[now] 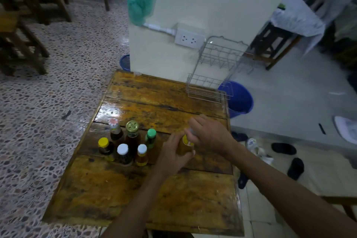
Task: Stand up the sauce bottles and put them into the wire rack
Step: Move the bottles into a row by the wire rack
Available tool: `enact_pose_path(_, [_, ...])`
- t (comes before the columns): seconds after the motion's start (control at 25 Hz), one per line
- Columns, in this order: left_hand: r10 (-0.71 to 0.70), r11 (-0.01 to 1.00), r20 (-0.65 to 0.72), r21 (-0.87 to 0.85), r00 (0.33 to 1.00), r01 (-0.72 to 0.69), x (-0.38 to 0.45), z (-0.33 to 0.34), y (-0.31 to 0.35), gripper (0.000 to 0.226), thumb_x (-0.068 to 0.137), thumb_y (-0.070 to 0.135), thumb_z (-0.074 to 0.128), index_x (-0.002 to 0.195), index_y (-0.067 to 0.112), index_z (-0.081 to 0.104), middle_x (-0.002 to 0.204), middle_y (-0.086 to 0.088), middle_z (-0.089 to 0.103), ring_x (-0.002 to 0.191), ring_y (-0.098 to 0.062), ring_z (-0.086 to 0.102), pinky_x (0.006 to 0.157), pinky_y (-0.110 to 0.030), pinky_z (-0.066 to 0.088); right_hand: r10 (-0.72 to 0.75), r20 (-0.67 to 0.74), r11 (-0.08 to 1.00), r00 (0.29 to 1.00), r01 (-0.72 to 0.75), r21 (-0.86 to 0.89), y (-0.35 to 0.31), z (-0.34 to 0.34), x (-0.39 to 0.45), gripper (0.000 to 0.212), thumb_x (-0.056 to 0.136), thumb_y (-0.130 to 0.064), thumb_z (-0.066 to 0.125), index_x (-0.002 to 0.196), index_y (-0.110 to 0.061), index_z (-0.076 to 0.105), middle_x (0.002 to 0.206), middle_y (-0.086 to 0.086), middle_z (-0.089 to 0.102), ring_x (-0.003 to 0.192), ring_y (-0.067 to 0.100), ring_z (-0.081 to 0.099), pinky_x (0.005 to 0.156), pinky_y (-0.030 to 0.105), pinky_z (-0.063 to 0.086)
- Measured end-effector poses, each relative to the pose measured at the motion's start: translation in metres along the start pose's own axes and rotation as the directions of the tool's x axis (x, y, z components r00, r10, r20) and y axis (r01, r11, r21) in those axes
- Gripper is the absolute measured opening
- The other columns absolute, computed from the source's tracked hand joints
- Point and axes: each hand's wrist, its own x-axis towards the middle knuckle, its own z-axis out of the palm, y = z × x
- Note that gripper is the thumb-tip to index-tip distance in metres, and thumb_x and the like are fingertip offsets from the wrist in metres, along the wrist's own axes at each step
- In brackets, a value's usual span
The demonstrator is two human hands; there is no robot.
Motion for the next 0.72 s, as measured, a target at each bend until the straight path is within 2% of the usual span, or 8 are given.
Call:
enact_pose_path(0.08, [-0.012,1.0,0.08,-0.026,0.997,0.014,0.01,0.009,0.007,0.057,0.093,0.051,0.069,0.144,0.035,0.05,0.132,0.011,0.063,0.118,-0.02,0.063,0.093,-0.059,0.052,0.029,0.015,1.0,0.999,-0.029,0.006,0.005,-0.011,-0.006,0.021,0.104,-0.032,0.042,0.093,-0.017,0.052,0.082,0.001,0.055,0.07,0.015,0.048,0.053,0.036,0.049])
enact_pose_path(0.16, [-0.051,0.995,0.153,-0.08,0.987,0.064,0.014,0.012,0.02,0.055,0.091,0.057,0.07,0.141,0.043,0.051,0.126,0.011,0.067,0.109,-0.019,0.066,0.089,-0.058,0.055,0.061,0.053,0.998,0.997,-0.061,-0.014,0.014,-0.015,-0.017,0.028,0.106,-0.035,0.038,0.093,-0.017,0.054,0.082,0.002,0.056,0.07,0.017,0.05,0.056,0.041,0.051])
enact_pose_path(0.28, [-0.132,0.962,0.26,-0.197,0.957,0.186,0.022,0.011,0.031,0.055,0.082,0.058,0.081,0.13,0.041,0.061,0.12,0.007,0.071,0.107,-0.02,0.071,0.089,-0.058,0.057,0.05,0.083,0.994,0.995,-0.041,-0.102,0.028,-0.021,-0.031,0.038,0.107,-0.051,0.038,0.094,-0.02,0.055,0.081,0.0,0.058,0.07,0.017,0.051,0.053,0.041,0.051])
enact_pose_path(0.36, [-0.127,0.948,0.357,-0.23,0.925,0.219,0.025,0.01,0.031,0.045,0.085,0.045,0.084,0.125,0.033,0.067,0.118,0.001,0.072,0.109,-0.027,0.07,0.089,-0.061,0.055,-0.013,0.097,0.988,0.995,0.028,-0.154,0.034,-0.022,-0.039,0.043,0.105,-0.057,0.038,0.094,-0.02,0.057,0.083,0.001,0.059,0.074,0.018,0.049,0.056,0.04,0.05])
enact_pose_path(0.44, [-0.128,0.944,0.406,-0.229,0.905,0.237,0.025,0.009,0.033,0.036,0.087,0.029,0.083,0.12,0.03,0.07,0.113,-0.004,0.073,0.102,-0.032,0.069,0.082,-0.06,0.055,-0.036,0.081,0.984,0.996,0.049,-0.171,0.037,-0.02,-0.041,0.042,0.106,-0.051,0.039,0.089,-0.018,0.058,0.08,0.002,0.059,0.073,0.019,0.049,0.058,0.04,0.049])
enact_pose_path(0.52, [-0.174,0.937,0.395,-0.217,0.902,0.275,0.023,0.01,0.034,0.04,0.085,0.025,0.082,0.123,0.03,0.07,0.112,-0.005,0.074,0.1,-0.037,0.069,0.08,-0.059,0.053,-0.006,0.048,0.986,0.999,0.014,-0.164,0.038,-0.016,-0.04,0.04,0.105,-0.041,0.039,0.081,-0.017,0.058,0.074,0.002,0.061,0.067,0.02,0.049,0.058,0.039,0.048])
enact_pose_path(0.6, [-0.226,0.95,0.326,-0.135,0.918,0.282,0.02,0.015,0.039,0.041,0.082,0.032,0.083,0.121,0.035,0.071,0.107,0.0,0.075,0.097,-0.032,0.07,0.079,-0.059,0.056,0.079,0.009,0.988,0.997,-0.077,-0.135,0.038,-0.007,-0.041,0.041,0.103,-0.037,0.039,0.073,-0.018,0.059,0.069,0.001,0.062,0.061,0.02,0.049,0.055,0.037,0.046])
enact_pose_path(0.72, [-0.315,0.943,0.201,0.182,0.928,0.28,0.023,0.02,0.04,0.034,0.075,0.048,0.077,0.107,0.039,0.068,0.09,0.006,0.073,0.08,-0.02,0.069,0.07,-0.053,0.057,0.312,-0.053,0.95,0.949,-0.311,0.019,0.044,0.012,-0.052,0.042,0.1,-0.036,0.038,0.065,-0.02,0.054,0.061,0.0,0.058,0.052,0.019,0.047,0.045,0.039,0.046])
